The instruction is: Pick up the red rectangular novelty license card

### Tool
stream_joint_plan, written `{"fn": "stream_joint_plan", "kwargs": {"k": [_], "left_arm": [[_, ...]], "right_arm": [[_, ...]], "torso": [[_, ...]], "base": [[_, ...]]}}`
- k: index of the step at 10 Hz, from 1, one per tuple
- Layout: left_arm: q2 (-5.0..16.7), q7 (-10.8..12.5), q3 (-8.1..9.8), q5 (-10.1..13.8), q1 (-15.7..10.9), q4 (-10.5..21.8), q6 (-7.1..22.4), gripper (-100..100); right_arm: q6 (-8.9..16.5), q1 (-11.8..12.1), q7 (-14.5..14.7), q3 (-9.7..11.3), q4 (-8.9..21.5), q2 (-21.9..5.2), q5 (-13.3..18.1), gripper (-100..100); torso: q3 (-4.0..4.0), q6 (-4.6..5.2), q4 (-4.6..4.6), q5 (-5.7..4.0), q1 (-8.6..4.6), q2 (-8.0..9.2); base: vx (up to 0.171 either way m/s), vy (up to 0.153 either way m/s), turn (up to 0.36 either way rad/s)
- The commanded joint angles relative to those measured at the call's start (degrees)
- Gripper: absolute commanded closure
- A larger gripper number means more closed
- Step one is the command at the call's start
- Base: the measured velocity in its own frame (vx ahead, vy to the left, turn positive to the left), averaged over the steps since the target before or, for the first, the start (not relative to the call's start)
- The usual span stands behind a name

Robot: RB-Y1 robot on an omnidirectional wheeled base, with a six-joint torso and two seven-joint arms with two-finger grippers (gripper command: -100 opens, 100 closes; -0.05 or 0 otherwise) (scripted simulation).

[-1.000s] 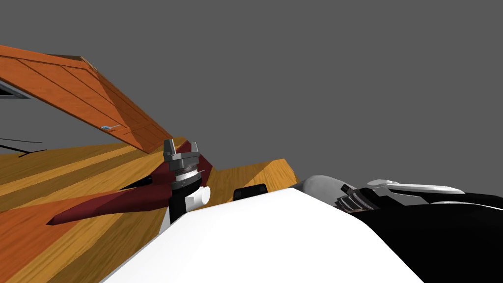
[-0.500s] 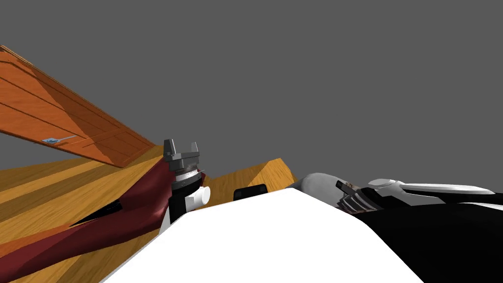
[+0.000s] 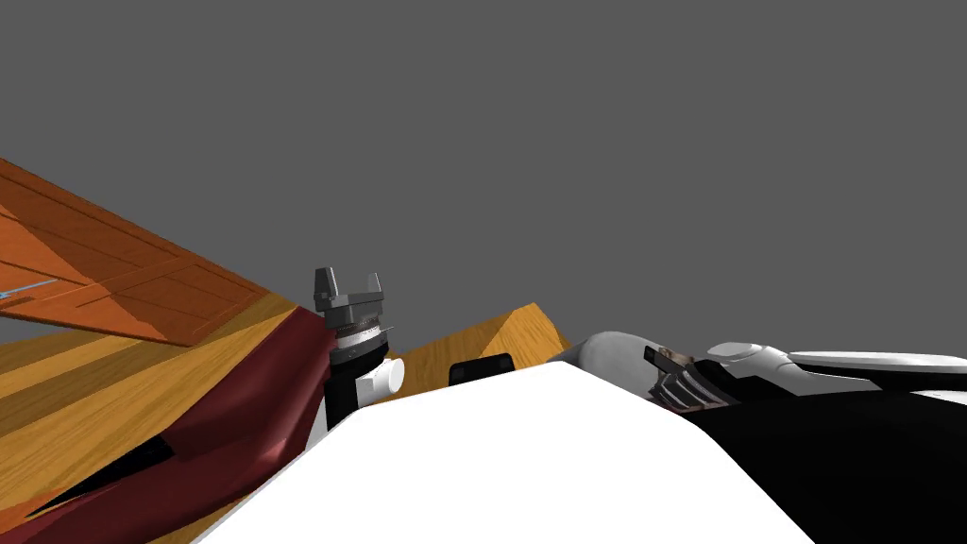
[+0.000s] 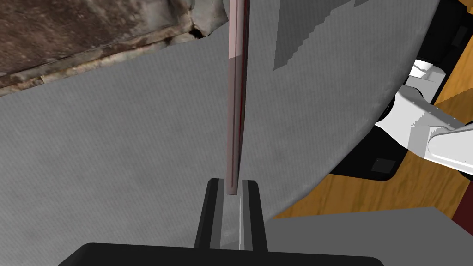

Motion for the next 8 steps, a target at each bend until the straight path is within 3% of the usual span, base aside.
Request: {"fn": "stream_joint_plan", "kwargs": {"k": [1,3,6,7,8], "left_arm": [[0.0,0.0,0.0,0.0,0.0,0.0,0.0,0],[0.0,0.0,-0.01,0.0,-0.01,0.0,0.0,0],[0.0,0.0,0.0,0.0,-0.02,0.0,0.0,0],[0.0,0.0,0.0,0.0,0.0,0.0,0.0,0],[0.0,0.0,-0.01,0.0,-0.02,0.0,0.0,0]], "right_arm": [[1.81,1.02,1.68,-0.46,-2.86,-2.03,0.72,100],[1.81,1.02,1.68,-0.46,-4.14,-2.03,0.72,100],[4.09,2.21,3.73,-1.06,-9.17,-4.75,1.75,100],[3.51,1.83,3.03,-0.95,-8.05,-4.23,1.5,100],[3.65,1.94,3.2,-0.92,-8.25,-4.32,1.56,0]], "torso": [[0.0,0.0,0.0,0.0,0.0,0.0],[-0.08,-0.17,-0.01,0.0,0.07,-0.14],[0.05,-0.08,0.02,0.03,0.02,0.11],[0.02,0.04,0.0,0.04,0.06,0.05],[0.09,-0.11,0.03,0.03,0.07,0.19]], "base": [[0.2,0.007,-0.404],[0.094,0.01,-0.031],[0.099,-0.003,-0.213],[0.063,0.01,-0.085],[0.008,0.002,0.012]]}}
